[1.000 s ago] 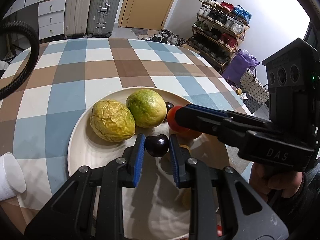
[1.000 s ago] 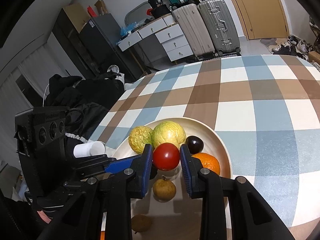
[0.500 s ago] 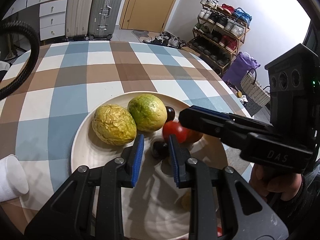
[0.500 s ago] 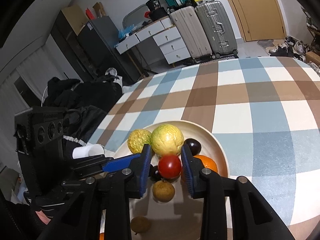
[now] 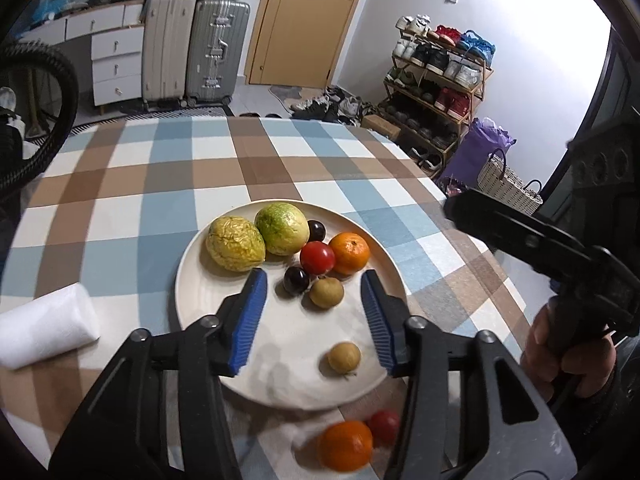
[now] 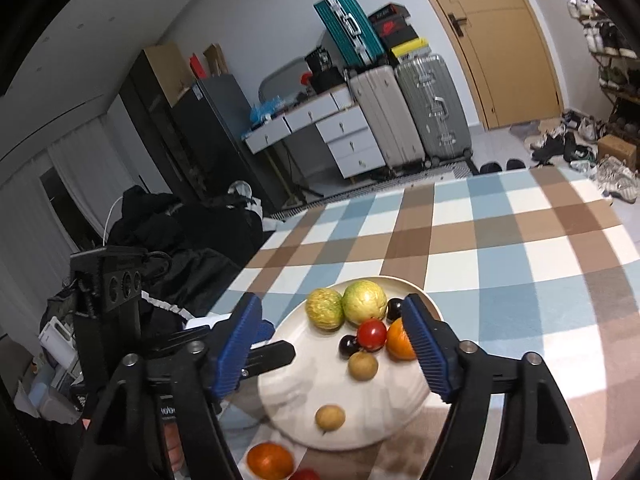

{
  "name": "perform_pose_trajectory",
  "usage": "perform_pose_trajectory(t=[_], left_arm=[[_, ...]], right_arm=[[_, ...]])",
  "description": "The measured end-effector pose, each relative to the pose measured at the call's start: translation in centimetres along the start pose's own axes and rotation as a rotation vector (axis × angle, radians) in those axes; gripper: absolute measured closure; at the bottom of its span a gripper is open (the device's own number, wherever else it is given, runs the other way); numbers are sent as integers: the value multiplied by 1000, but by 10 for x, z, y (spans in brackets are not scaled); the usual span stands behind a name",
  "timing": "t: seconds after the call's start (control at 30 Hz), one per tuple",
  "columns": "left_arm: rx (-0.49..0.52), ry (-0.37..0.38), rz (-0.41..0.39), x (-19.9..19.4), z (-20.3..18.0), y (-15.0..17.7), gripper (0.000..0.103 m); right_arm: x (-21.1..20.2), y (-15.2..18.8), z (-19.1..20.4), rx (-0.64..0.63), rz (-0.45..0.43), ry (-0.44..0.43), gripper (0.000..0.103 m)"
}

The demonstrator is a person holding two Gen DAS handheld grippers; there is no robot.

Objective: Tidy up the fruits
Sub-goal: 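Open both grippers and withdraw them from the plate, then move the right gripper to the last red tomato and close on it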

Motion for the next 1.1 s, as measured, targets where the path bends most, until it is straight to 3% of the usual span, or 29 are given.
perform_pose_trajectory(t=[0.13,0.27,0.7,0.77,0.93,1.1], left_arm=[[-5,-17,-31,-28,-7,10,43],[-8,-30,-69,-55,-15,20,33],[-27,-83,-131,-109,-30,65,20],[-35,-99,-129,-111,-29,73,19],[-67,-135,-134,-113,-22,99,4],[-107,-151,-118,-107,-8,120,2]], right_arm=[[-31,11,11,-2,-47,7,11],[-54,25,20,-13,-76,24,4],[-79,78,38,-42,-54,85,0],[-77,87,41,-56,-35,98,0],[-69,108,45,-89,10,123,0],[-52,122,44,-91,67,117,0]])
Point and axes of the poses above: each gripper's, at about its wrist camera, not at the fingertips, and x roughly the way its jaws point, z to its left, y to its underside, the point moved 3 cm from there along x, roughly the way its jaws point, and after that the axes turned 3 degrees about z, right-handed, at the moved point
